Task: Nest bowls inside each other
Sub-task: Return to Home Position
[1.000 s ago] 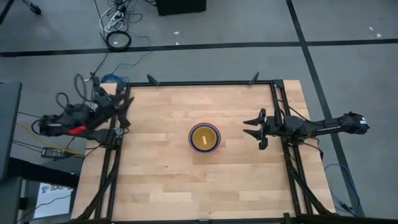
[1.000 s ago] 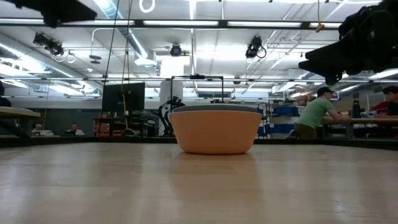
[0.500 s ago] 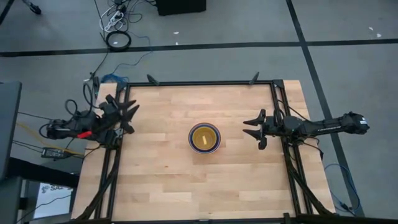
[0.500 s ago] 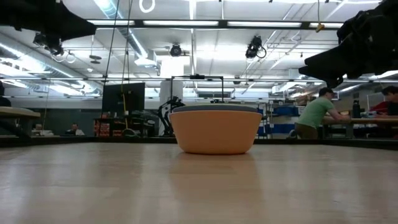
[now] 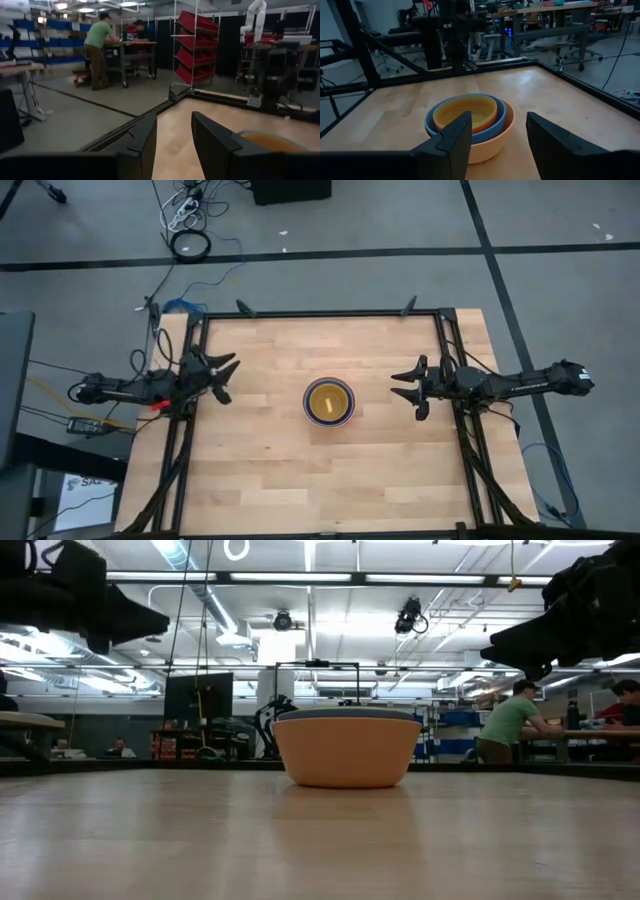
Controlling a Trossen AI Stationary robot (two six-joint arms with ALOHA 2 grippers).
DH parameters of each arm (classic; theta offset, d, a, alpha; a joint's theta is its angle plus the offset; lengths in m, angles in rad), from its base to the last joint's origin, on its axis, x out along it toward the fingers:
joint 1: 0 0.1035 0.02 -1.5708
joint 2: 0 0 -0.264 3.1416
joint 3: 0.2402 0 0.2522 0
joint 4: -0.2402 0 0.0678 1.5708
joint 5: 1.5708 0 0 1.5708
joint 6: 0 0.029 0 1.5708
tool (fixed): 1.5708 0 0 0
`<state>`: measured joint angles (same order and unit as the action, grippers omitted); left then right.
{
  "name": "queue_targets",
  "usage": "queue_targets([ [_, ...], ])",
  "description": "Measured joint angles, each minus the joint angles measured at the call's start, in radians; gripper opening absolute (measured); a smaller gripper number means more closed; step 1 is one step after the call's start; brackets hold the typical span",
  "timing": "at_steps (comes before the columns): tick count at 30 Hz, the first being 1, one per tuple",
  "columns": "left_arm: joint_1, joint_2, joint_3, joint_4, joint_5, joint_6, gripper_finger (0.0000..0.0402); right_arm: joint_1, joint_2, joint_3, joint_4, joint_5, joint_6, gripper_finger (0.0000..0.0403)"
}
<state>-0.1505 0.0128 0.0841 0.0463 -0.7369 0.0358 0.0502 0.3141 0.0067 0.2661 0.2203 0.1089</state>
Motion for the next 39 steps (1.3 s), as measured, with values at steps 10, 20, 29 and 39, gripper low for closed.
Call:
queue_targets([
  [10, 0.000, 0.014, -0.076, 0.020, -0.010, 0.015, 0.0131, 0.000, 0.000, 0.000, -0.001, 0.000, 0.000, 0.0177],
  [20, 0.000, 0.013, -0.076, 0.023, -0.010, 0.013, 0.0131, 0.000, 0.000, 0.000, -0.047, 0.000, 0.037, 0.0177],
  [29, 0.000, 0.013, -0.076, 0.023, -0.010, 0.012, 0.0131, 0.000, 0.000, 0.000, -0.017, 0.104, 0.088, 0.0178],
  [39, 0.000, 0.013, -0.076, 0.023, -0.011, 0.012, 0.0131, 0.000, 0.000, 0.000, 0.003, 0.143, 0.201, 0.0178],
])
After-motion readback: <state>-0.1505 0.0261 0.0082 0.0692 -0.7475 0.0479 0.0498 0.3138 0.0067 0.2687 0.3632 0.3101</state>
